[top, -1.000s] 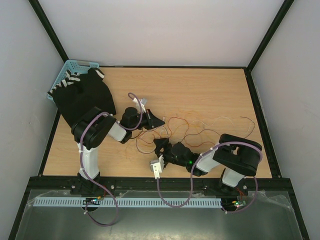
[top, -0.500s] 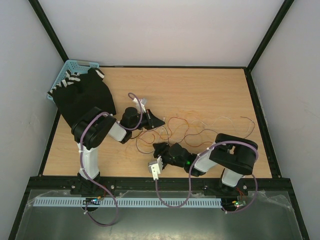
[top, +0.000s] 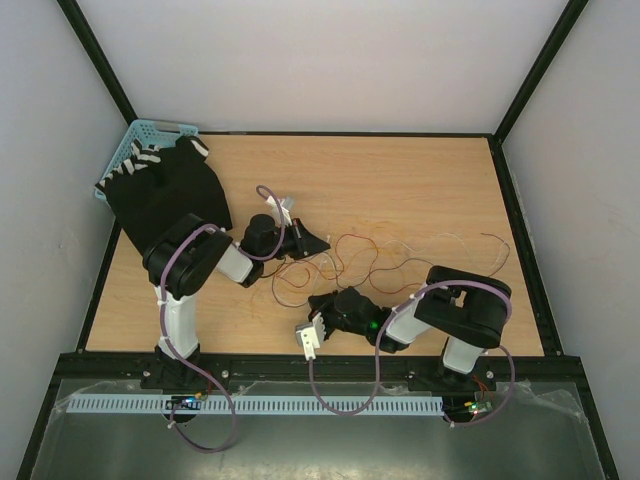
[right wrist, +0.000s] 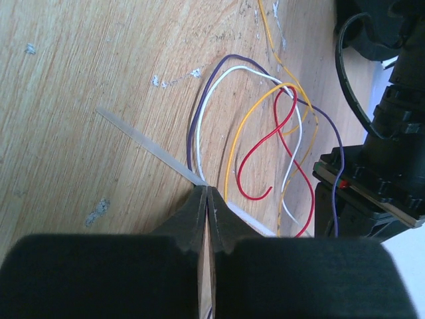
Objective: Zip-tie the wires
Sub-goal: Tie the cable at the center of the board.
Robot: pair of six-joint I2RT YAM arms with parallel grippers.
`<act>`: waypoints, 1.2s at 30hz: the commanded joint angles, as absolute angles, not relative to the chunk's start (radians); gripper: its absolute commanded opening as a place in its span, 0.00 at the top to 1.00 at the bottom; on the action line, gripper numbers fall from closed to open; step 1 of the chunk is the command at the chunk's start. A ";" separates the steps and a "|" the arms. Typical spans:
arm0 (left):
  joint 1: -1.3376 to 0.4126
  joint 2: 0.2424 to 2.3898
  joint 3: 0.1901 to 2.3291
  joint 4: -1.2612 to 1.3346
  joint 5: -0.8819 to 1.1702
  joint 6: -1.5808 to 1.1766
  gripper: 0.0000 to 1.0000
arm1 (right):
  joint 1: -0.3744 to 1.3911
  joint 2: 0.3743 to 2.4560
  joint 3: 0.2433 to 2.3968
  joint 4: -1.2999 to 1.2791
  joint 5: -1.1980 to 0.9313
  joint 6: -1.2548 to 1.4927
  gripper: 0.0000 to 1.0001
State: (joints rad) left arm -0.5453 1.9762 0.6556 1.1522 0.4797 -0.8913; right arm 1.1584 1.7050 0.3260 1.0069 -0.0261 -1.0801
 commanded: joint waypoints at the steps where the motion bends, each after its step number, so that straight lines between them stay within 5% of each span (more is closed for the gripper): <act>1: -0.551 1.969 0.676 1.173 0.495 -0.894 1.00 | 1.163 1.726 0.340 0.995 -0.035 -1.053 0.92; 4: -0.551 1.967 0.675 1.172 0.495 -0.891 1.00 | 1.163 1.723 0.333 1.017 -0.033 -1.040 1.00; 10: -0.549 1.962 0.673 1.172 0.500 -0.888 1.00 | 1.163 1.708 0.306 1.064 -0.012 -1.022 1.00; 14: -0.548 1.954 0.670 1.173 0.499 -0.890 1.00 | 1.162 1.679 0.247 1.171 0.041 -1.031 0.58; 19: -0.548 1.937 0.662 1.170 0.495 -0.902 1.00 | 1.159 1.651 0.208 1.226 0.072 -1.049 0.41; 36: -0.551 1.881 0.647 1.111 0.466 -0.962 1.00 | 1.126 1.738 0.233 1.349 0.075 -1.077 0.37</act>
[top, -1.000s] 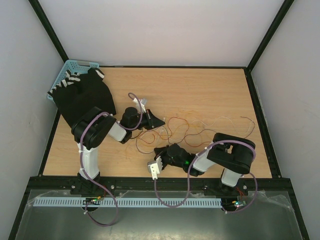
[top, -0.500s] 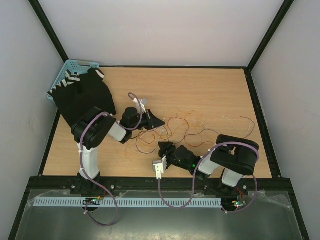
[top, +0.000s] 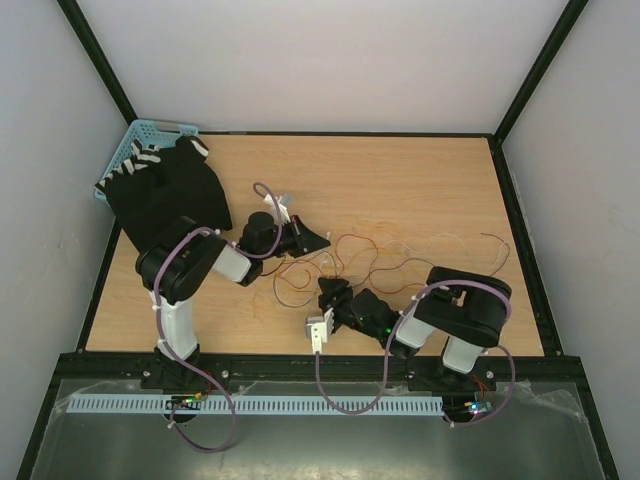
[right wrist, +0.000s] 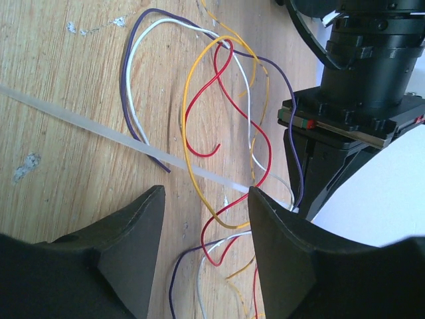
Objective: Zip-tie the wires
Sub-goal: Tie the cable at the center of the board.
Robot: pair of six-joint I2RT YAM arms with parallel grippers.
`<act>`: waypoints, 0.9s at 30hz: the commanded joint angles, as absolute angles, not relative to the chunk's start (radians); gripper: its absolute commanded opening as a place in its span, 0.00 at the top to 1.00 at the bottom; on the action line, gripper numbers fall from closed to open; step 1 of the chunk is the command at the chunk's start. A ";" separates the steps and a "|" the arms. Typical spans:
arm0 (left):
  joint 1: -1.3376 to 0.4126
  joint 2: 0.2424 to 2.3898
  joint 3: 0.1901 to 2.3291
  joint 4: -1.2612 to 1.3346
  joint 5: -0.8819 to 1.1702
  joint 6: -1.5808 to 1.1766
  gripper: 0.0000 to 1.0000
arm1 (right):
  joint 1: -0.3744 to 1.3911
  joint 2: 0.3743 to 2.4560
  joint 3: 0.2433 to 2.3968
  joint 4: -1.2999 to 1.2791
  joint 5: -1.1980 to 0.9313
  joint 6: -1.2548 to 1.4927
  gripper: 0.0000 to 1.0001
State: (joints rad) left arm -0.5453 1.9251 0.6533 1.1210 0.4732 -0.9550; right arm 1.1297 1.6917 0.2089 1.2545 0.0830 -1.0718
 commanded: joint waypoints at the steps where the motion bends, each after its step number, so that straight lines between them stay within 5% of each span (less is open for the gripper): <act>1: -0.551 1.878 0.647 1.106 0.465 -0.959 1.00 | 1.127 1.752 0.236 1.364 0.070 -1.078 0.36; 27: -0.565 1.871 0.665 1.074 0.472 -0.965 1.00 | 1.177 1.866 0.262 1.476 0.036 -1.082 0.42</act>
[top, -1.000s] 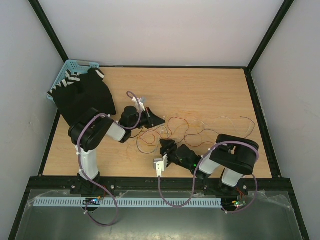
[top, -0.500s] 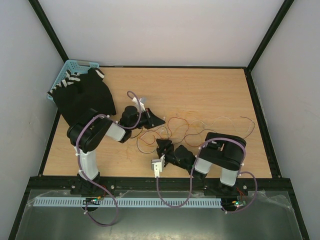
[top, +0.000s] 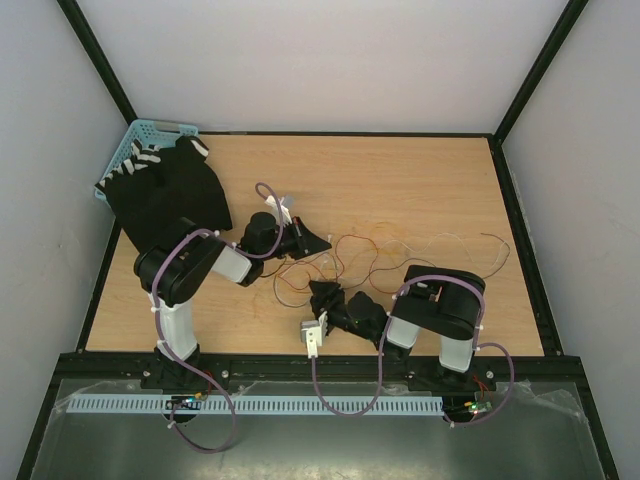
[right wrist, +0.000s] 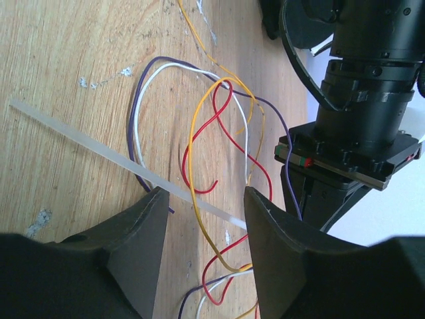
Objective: Zip-tie the wires
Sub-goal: Tie the cable at the center of the board.
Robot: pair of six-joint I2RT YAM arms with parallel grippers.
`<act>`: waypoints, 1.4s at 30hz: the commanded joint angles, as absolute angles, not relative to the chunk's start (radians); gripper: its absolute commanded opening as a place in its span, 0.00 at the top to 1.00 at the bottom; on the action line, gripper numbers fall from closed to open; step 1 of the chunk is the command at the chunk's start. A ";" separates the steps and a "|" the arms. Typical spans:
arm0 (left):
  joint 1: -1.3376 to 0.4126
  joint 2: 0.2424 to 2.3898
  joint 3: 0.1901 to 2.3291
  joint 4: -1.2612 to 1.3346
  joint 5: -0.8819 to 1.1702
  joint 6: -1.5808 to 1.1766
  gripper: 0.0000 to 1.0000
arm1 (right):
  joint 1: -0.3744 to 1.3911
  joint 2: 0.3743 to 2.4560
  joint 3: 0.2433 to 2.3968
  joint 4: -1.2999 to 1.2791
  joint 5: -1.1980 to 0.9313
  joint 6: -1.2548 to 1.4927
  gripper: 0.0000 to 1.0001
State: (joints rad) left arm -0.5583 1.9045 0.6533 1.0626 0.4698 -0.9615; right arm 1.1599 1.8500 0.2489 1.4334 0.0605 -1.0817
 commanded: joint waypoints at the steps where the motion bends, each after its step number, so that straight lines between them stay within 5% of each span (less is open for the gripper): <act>1: -0.565 1.871 0.666 1.072 0.473 -0.965 1.00 | 1.181 1.867 0.263 1.476 0.036 -1.085 0.42; 24: -0.572 1.874 0.683 1.050 0.490 -0.963 1.00 | 1.234 1.915 0.284 1.470 0.036 -1.143 0.62; 36: -0.573 1.871 0.684 1.045 0.492 -0.958 1.00 | 1.239 1.919 0.287 1.473 0.037 -1.141 0.99; 42: -0.572 1.862 0.682 1.043 0.496 -0.941 1.00 | 1.237 1.902 0.269 1.523 0.038 -1.039 1.00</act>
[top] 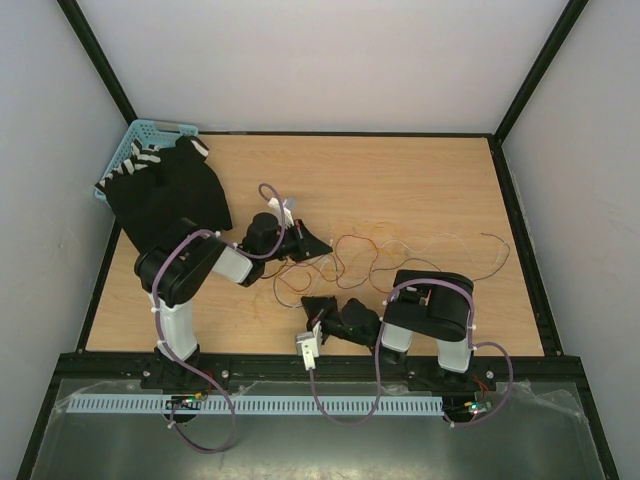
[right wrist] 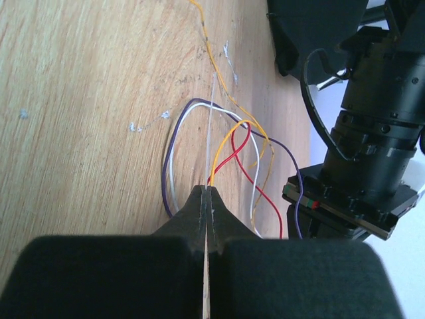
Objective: Zip-tie the wires
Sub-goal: Tie the cable at the center of the board.
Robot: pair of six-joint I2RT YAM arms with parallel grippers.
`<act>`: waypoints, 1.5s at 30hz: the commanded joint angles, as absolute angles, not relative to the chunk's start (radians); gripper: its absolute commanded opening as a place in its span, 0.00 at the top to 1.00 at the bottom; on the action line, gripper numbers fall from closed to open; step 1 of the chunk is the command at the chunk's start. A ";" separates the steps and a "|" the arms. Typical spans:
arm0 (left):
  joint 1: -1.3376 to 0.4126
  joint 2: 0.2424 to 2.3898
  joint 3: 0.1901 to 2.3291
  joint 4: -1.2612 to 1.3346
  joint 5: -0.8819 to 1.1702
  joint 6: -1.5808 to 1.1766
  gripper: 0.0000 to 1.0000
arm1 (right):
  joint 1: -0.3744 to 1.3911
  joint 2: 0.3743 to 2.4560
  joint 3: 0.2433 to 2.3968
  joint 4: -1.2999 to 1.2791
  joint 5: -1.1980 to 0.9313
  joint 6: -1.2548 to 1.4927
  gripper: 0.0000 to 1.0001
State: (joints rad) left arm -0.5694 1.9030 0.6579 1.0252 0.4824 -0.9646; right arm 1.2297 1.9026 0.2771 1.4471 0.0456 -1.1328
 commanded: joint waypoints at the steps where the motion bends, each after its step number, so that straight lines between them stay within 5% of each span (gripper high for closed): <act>1: -0.571 1.858 0.682 1.042 0.498 -0.935 1.00 | 1.237 1.893 0.264 1.533 0.036 -1.008 1.00; 27: -0.548 1.810 0.620 1.230 0.588 -0.748 1.00 | 0.956 1.654 0.122 1.626 -0.161 -0.149 1.00; 45: -0.553 1.755 0.467 1.480 0.603 -0.500 1.00 | 0.833 1.492 0.128 1.467 -0.310 0.113 1.00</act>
State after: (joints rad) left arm -0.5488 1.7920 0.4889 1.3891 0.5941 -0.5964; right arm 0.8410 1.5352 0.1169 1.5410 -0.2634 0.0471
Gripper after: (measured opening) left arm 0.002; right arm 0.010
